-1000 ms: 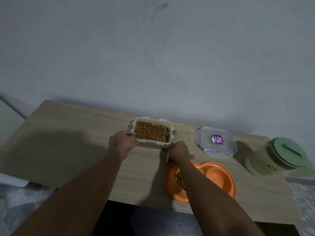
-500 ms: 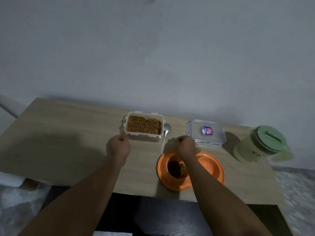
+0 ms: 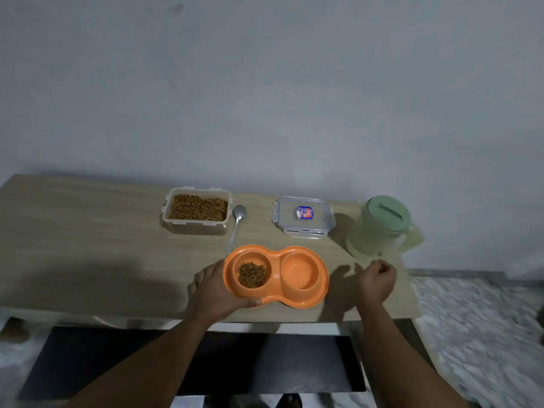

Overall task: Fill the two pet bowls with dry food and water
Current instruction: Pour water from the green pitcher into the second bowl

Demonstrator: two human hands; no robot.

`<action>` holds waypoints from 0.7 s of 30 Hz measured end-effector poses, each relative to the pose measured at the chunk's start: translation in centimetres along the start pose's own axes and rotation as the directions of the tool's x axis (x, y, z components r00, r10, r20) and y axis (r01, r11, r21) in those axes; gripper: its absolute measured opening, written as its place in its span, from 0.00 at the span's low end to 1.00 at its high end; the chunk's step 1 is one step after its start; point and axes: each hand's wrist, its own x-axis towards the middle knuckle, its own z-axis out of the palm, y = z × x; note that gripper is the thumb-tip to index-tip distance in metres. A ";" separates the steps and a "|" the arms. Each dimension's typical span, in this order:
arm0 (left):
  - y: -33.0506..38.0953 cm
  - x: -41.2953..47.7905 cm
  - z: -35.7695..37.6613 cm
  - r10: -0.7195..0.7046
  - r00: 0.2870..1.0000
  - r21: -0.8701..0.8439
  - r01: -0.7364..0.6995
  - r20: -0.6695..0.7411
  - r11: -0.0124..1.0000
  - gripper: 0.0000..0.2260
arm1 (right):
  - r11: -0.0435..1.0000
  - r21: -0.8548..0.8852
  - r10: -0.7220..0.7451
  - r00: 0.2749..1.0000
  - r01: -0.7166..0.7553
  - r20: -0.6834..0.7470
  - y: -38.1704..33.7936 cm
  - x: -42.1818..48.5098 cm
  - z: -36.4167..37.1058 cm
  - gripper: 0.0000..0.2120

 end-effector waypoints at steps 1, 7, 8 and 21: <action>0.6 -0.1 0.5 0.003 1.000 0.015 -0.002 -0.016 1.000 0.57 | 0.997 0.076 0.026 0.999 -0.023 -0.046 -0.4 1.2 -1.0 0.16; 1.6 0.5 3.8 0.042 0.990 -0.050 -0.049 -0.138 0.998 0.56 | 0.969 0.212 -0.136 0.991 0.128 0.022 -3.8 8.0 -3.9 0.29; 1.7 0.6 4.3 0.062 0.986 -0.041 -0.069 -0.155 0.997 0.55 | 0.970 0.212 -0.141 0.987 0.121 0.080 -4.4 9.1 -4.0 0.29; 4.2 0.6 7.7 -0.024 0.974 0.015 0.028 -0.223 0.999 0.55 | 0.968 0.219 -0.182 0.943 0.122 0.278 -4.2 11.5 -3.4 0.27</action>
